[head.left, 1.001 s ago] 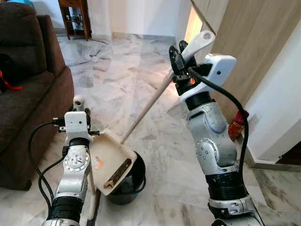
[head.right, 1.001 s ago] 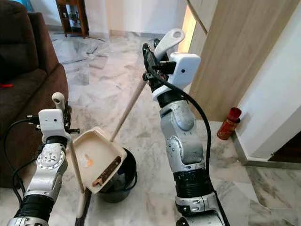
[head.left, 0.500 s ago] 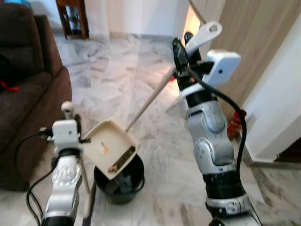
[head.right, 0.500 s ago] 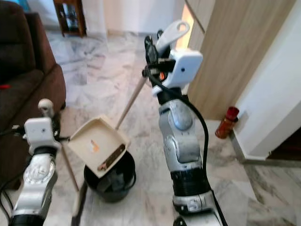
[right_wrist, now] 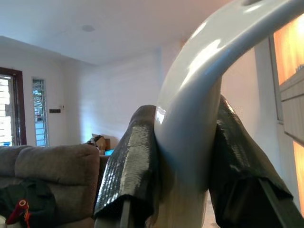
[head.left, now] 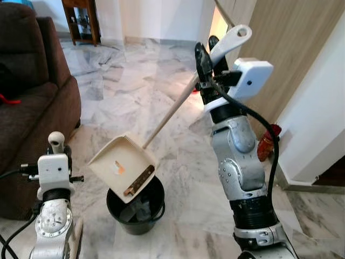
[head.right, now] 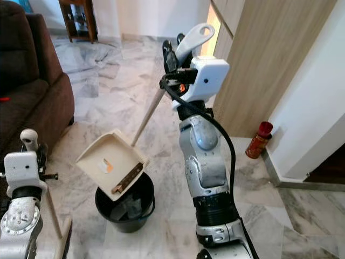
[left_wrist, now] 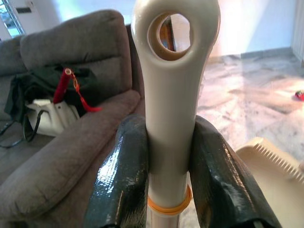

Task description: Sweep floor

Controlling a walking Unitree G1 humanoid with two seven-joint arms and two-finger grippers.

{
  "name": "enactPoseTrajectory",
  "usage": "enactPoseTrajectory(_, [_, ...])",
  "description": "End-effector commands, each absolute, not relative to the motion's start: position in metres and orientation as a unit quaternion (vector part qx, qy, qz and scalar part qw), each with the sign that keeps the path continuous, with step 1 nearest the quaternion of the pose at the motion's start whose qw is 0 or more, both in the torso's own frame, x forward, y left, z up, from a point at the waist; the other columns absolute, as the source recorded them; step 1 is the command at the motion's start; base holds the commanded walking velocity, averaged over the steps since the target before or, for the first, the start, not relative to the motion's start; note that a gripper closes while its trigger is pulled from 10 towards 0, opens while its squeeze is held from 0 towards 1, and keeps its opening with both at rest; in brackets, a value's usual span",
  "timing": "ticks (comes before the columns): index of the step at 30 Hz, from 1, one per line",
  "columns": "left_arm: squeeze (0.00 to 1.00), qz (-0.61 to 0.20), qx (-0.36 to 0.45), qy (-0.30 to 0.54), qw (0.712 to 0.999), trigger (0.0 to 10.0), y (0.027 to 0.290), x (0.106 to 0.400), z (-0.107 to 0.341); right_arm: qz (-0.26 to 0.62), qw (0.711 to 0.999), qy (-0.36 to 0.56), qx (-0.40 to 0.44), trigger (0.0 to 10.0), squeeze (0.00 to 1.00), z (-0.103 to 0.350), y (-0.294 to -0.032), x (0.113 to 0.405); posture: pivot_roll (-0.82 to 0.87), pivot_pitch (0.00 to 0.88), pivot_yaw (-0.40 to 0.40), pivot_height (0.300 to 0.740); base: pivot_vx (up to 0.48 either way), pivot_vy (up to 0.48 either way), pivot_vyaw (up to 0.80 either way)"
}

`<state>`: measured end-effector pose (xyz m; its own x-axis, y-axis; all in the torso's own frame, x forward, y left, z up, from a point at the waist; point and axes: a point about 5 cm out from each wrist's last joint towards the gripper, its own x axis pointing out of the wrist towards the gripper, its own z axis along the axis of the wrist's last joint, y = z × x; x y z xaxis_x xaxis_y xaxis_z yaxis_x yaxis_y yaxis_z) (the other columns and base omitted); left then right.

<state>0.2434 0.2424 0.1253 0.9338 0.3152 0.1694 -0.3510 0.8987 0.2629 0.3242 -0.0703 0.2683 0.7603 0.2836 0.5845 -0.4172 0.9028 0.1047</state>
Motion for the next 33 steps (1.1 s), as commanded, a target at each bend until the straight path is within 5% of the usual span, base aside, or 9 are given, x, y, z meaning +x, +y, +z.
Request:
enactPoseTrajectory(1, [0.0,0.16,0.155,-0.087,0.971,10.0,0.235,0.244,0.138,0.201,0.909,-0.347,0.118,10.0,0.0,0.289,-0.067,0.316,0.02,0.0,-0.071,0.74,0.0,0.0,0.0])
enactPoseTrajectory(33, [0.0,0.139,0.156,-0.092,0.974,10.0,0.226,0.251,0.142,0.314,0.839,-0.443,0.028,10.0,0.0,0.296,-0.027,0.27,0.02,0.0,-0.068,0.74,0.0,0.0,0.0])
